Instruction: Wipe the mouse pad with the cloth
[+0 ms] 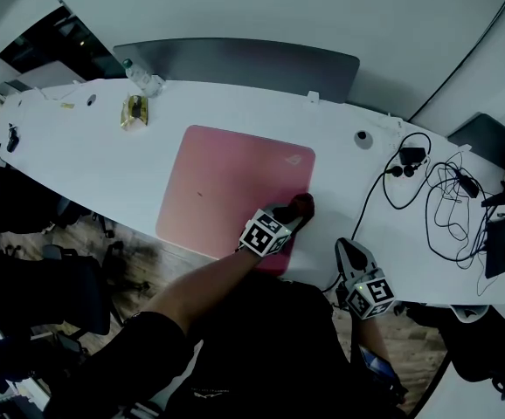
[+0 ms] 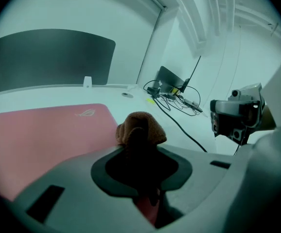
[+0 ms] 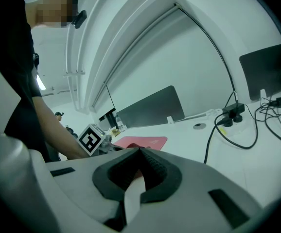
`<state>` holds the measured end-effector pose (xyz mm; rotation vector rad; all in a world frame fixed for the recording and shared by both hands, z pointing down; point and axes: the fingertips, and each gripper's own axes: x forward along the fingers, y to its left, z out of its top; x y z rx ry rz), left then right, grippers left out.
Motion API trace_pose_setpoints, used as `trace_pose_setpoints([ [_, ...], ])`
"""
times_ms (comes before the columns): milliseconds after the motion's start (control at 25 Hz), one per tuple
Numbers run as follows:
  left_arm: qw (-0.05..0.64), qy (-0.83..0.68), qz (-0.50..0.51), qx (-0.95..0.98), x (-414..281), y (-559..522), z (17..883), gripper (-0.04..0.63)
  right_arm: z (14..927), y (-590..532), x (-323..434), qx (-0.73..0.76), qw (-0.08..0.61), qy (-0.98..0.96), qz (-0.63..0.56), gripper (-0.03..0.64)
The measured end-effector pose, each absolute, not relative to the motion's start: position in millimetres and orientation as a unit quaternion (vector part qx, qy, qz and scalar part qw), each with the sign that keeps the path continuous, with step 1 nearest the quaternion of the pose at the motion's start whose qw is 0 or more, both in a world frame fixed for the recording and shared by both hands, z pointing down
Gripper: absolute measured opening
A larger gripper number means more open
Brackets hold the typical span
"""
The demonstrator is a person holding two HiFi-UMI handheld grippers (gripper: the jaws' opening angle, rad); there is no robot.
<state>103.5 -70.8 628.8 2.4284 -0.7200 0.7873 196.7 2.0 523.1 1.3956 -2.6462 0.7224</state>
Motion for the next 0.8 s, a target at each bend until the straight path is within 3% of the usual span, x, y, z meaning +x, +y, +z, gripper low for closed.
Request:
trace_pose_setpoints([
  [400,0.226,-0.316,0.306,0.869,45.7,-86.1,633.6,0.089,515.3,9.2,179.9,0.461,0.038,-0.856,0.232,0.025],
  [800,0.255,-0.368,0.294,0.845,-42.1,-104.9,635.9,0.089,510.8,8.0,125.0,0.451,0.044,-0.859,0.237,0.025],
])
